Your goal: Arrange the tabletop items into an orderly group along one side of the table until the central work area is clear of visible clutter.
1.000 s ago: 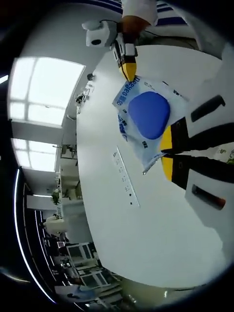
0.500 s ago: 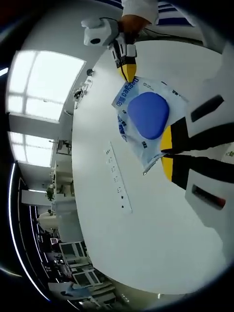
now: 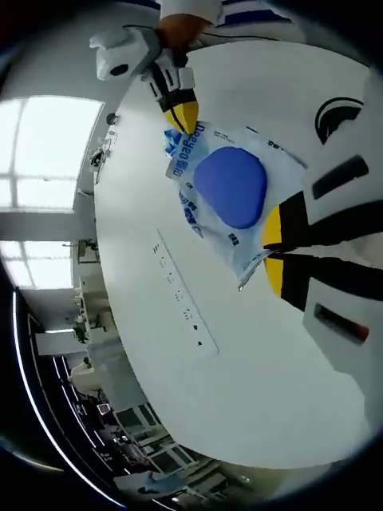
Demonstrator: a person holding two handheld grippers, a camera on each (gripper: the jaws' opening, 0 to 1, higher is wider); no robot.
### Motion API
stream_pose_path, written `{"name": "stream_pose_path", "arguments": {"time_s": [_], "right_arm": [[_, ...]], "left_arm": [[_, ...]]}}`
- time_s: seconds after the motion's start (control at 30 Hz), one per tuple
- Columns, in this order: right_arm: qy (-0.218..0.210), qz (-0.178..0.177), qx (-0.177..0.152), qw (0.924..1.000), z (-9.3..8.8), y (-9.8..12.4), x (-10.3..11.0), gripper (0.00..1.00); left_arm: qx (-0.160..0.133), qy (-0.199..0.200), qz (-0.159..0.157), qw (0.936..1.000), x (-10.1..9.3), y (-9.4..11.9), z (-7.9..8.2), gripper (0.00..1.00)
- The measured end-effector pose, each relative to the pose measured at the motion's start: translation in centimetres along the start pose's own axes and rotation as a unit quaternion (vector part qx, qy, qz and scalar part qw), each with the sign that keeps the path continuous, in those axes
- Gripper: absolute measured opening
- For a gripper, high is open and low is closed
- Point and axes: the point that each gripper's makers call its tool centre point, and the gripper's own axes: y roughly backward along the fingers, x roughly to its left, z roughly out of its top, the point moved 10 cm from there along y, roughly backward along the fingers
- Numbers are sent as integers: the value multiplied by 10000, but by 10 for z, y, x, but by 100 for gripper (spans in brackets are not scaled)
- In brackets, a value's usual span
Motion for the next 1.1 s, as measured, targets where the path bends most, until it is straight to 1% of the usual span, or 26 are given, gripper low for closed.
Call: {"name": "stream_pose_path", "arguments": {"time_s": [0.07,0.13,0.17,0.2,0.27,0.4,0.63,0.9,1.1], "right_arm": [[80,-29,51,10000,-3,-4,-2,0],[167,-61,116,9998,-6,-7,-3,0],[156,-69,122,9998,-7,-9,-4,0],[146,-66,126,9998,-7,-11,-5,0],[155,-79,151,9997,-8,-13,-5,0],[218,-78,199,9995,-11,-19,-5,0],[263,-83,284,9992,-17,-26,-3,0],[240,-92,317,9992,-20,-29,-5,0],[205,-89,311,9993,-20,-28,-5,0]], "left_arm": [[16,-125,9,9999,0,-4,0,0],[94,-146,-30,9998,-1,-10,-1,0],[124,-173,-43,9998,-1,-12,-2,0],[229,-240,-53,9994,-1,-15,-3,0],[241,-330,-90,9991,0,-18,-5,0],[350,-314,-107,9988,3,-23,-10,1],[490,-471,-169,9975,6,-31,-16,1],[578,-503,-169,9969,9,-36,-21,3],[606,-492,-161,9968,10,-39,-21,5]]}}
